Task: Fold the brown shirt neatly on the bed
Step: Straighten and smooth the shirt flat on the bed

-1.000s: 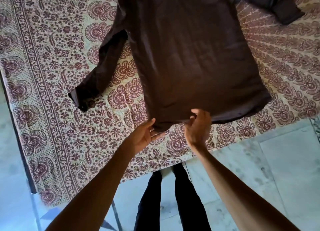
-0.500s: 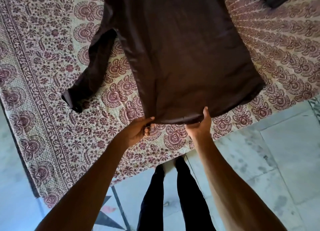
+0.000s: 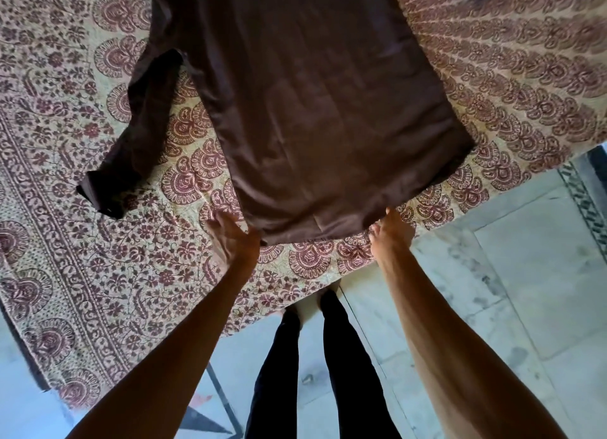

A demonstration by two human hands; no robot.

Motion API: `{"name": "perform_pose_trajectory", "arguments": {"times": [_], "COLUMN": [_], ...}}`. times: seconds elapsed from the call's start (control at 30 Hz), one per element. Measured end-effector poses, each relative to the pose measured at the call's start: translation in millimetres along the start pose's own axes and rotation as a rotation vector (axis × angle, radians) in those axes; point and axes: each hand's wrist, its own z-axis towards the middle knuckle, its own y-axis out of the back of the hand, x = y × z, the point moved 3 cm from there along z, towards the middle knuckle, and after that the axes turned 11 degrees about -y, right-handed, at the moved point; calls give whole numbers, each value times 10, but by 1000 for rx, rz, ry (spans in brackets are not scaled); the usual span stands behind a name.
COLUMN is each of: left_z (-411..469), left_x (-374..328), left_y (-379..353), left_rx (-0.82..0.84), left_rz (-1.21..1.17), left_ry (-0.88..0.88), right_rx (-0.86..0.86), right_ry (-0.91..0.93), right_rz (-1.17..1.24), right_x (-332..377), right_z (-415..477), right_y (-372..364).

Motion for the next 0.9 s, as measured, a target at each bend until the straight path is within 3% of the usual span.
{"name": "perform_pose_trajectory", "arguments": {"times": [0.07,0.13,0.23,0.3,0.4,0.53,0.67,0.73,0.83,0.9], "left_z": [-68,-153,-367,-485,-533,-484,-421,-378,-304,-246], "left_x": [-287,-546,-932,-1091,-1235,-1351,-1390,-1383,-1464,-1567], "left_y": [-75,-258,-605,-834,-1098,-1261,-1312,-1320,-1268,-1204], "left_rx": [-8,155,405,471,446,369,355,339,281,315], "left_rz": [-16,0,249,437,532,647,709,720,724,632], "left_ry": [-268,-512,-856,-992,-973,-911,-917,-902,-909,-862], "right_rx": [-131,-289,-199,-91,-45,-6,259,330,221,153], "right_ry": [122,224,176,110,35,114,79,86,172,176], "right_rz": [-66,-93,49,39,-65,-29,-20,-177,-436,-471], "right_x": [189,427,664,792,983,1124,1090,1040,983,960], "right_z": [39,7,271,388,406,323,290,271,286,370], "right_y": [-10,-43,-19,25,56,57,41,65,137,181]}}
